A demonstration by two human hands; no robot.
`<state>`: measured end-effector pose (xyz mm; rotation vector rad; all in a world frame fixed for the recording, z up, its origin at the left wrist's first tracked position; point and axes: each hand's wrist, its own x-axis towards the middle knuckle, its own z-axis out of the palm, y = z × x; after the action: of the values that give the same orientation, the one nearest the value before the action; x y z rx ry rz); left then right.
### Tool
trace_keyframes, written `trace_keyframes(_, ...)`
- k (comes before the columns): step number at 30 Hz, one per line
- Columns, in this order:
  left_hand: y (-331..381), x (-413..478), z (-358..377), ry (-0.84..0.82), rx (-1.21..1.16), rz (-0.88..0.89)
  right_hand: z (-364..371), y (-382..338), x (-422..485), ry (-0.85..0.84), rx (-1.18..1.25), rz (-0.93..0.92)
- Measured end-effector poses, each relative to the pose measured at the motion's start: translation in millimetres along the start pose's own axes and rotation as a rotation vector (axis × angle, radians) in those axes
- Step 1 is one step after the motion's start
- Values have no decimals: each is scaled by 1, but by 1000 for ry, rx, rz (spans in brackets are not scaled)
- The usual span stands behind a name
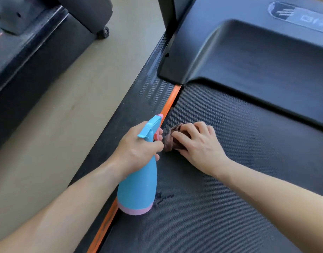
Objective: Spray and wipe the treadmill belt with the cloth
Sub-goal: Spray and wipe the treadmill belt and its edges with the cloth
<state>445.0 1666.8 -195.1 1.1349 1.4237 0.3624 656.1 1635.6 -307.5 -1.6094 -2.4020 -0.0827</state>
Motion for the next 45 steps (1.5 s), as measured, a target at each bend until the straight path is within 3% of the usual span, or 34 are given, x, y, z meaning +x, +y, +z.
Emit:
trace_keyframes(2,1,2,4,1,7,11,0,17,21,-8,-18,57)
trace_keyframes(6,7,7,14,-20,28,65,1,50,66,-8,-36,376)
trace_keyframes(11,16,10,24,-33,39,106,-6,9,10,-1,-36,222)
trace_keyframes(15,22,14,43,-83,55,127,-23,0,-51,-102,18,111)
trace_keyframes(23,43,8,114,-252,209,108,-75,30,-171,-169,37,258)
trace_keyframes(30,45,-2,162,-408,373,113,-102,20,-241,-125,65,515)
trace_keyframes(34,41,-8,169,-456,444,93,-98,-12,-246,-167,80,500)
trace_keyframes(41,39,-16,166,-377,622,146,-90,-16,-227,-179,114,570)
trace_keyframes(45,37,-16,153,-406,535,116,-85,1,-209,-99,108,623)
